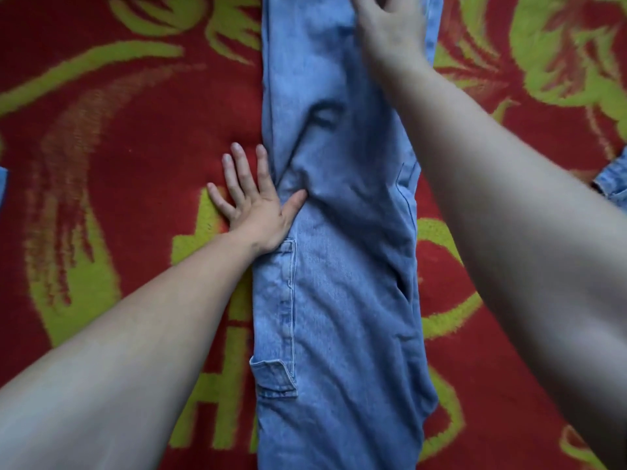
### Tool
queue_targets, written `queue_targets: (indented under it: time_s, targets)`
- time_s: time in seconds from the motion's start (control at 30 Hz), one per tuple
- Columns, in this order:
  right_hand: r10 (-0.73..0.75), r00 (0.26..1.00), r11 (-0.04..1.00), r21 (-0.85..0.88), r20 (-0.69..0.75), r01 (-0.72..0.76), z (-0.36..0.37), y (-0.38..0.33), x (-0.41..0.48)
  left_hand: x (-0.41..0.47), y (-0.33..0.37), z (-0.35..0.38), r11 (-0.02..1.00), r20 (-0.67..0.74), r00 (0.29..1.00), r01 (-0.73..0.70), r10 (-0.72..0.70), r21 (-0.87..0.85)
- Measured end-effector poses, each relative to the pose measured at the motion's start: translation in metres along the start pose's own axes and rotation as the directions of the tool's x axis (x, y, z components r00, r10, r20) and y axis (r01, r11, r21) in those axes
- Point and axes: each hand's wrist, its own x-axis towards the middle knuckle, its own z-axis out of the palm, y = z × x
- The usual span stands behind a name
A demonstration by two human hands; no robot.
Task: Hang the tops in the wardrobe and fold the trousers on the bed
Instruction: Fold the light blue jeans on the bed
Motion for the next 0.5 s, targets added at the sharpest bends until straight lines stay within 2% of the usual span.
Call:
queue_targets:
  time_s: [0.03, 0.1, 0.2, 0.33, 0.37, 0.43, 0.5]
  targets:
    - [-0.040, 0.997, 0.989, -0.147, -0.066, 0.030, -0.007, 0.012, 0.004, 0.000, 0.000, -0.001, 1.000, 0.001, 1.000, -0.002, 0.002, -0.002]
    - [-0.067, 0.979, 0.957, -0.289, -0.191, 0.009, -0.030, 0.040, -0.009, 0.000, 0.000, -0.002, 1.000, 0.010, 1.000, 0.001, -0.001, -0.009]
    - [0.182, 0.968, 0.910, -0.344, -0.174, -0.233, -0.041, 0.063, -0.024, 0.001, -0.002, -0.004, 1.000, 0.019, 1.000, 0.002, -0.002, -0.027]
    - [0.341, 0.932, 0.831, -0.424, -0.126, -0.361, -0.044, 0.072, -0.037, 0.004, -0.001, -0.008, 0.999, 0.014, 1.000, -0.011, 0.012, -0.049]
    - [0.361, 0.926, 0.813, -0.451, -0.107, -0.369, -0.045, 0.075, -0.038, 0.003, 0.000, -0.008, 0.998, 0.008, 1.000, -0.010, 0.010, -0.055]
    - [0.319, 0.947, 0.810, -0.510, -0.030, -0.289, -0.050, 0.076, -0.039, 0.002, 0.001, -0.005, 0.997, -0.026, 1.000, 0.010, -0.012, -0.074]
    - [0.127, 0.990, 0.851, -0.507, -0.054, -0.137, -0.054, 0.076, -0.038, 0.002, 0.002, -0.001, 0.995, -0.063, 0.997, 0.031, -0.037, -0.095]
